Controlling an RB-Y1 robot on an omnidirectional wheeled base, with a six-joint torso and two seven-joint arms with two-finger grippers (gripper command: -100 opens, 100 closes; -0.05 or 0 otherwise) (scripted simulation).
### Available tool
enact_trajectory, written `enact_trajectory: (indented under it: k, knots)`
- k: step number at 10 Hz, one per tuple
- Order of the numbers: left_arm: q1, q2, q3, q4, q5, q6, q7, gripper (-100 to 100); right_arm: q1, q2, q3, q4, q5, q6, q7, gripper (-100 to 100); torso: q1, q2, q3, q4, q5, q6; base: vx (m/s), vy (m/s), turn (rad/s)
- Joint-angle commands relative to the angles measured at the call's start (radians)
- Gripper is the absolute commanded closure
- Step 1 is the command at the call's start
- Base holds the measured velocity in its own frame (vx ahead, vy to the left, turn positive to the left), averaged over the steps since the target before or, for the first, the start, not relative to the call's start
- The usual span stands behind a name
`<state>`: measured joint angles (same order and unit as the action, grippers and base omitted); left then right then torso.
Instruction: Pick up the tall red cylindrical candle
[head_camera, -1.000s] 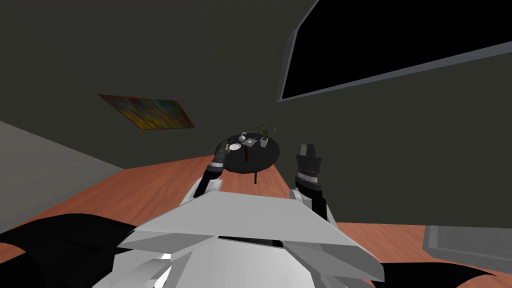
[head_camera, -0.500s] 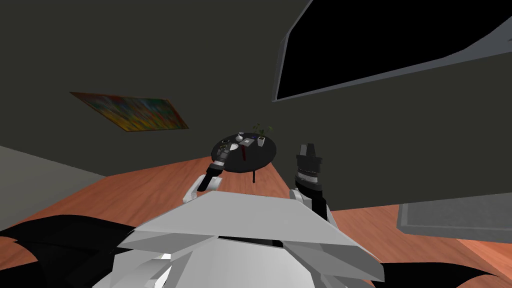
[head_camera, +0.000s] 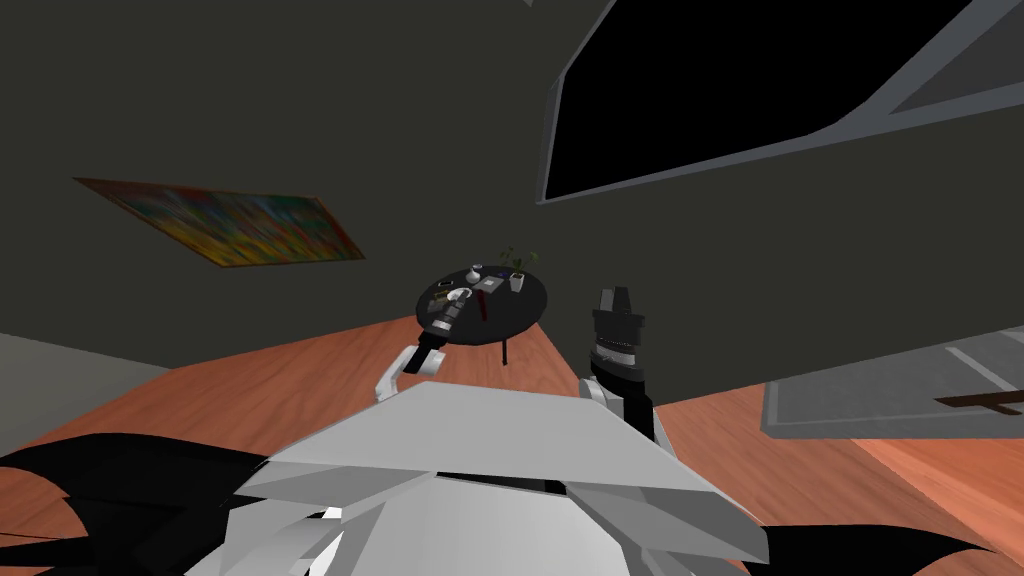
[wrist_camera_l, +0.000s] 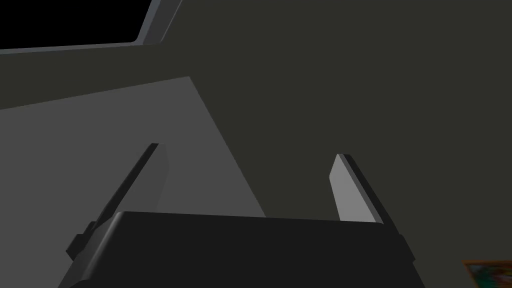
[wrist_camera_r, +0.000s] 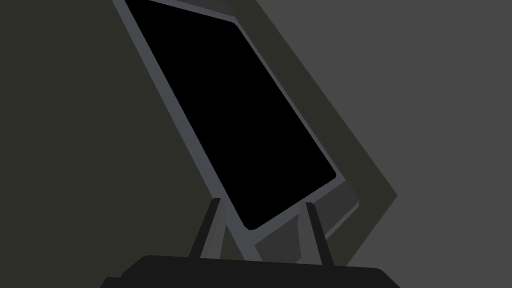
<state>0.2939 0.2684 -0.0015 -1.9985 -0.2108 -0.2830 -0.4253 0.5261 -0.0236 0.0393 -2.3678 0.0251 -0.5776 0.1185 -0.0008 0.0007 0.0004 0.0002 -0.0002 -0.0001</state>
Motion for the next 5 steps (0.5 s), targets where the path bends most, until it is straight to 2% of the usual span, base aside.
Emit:
enact_trajectory:
  k: [1,5]
  knots:
    - [-0.023,0.015,0.009,0.05,-0.021,0.011,-0.027,-100,0.0,0.0,0.0,0.0,0.0,0.0,0.0,0,0.0,0.0,0.0,0.0,0.0,0.0,-0.008,-0.026,-0.097]
    - [-0.069,0.05,0.015,0.178,-0.084,0.039,-0.088,-100,0.0,0.0,0.0,0.0,0.0,0.0,0.0,0,-0.001,-0.002,-0.001,0.0,0.0,0.0,0.013,-0.039,-0.06]
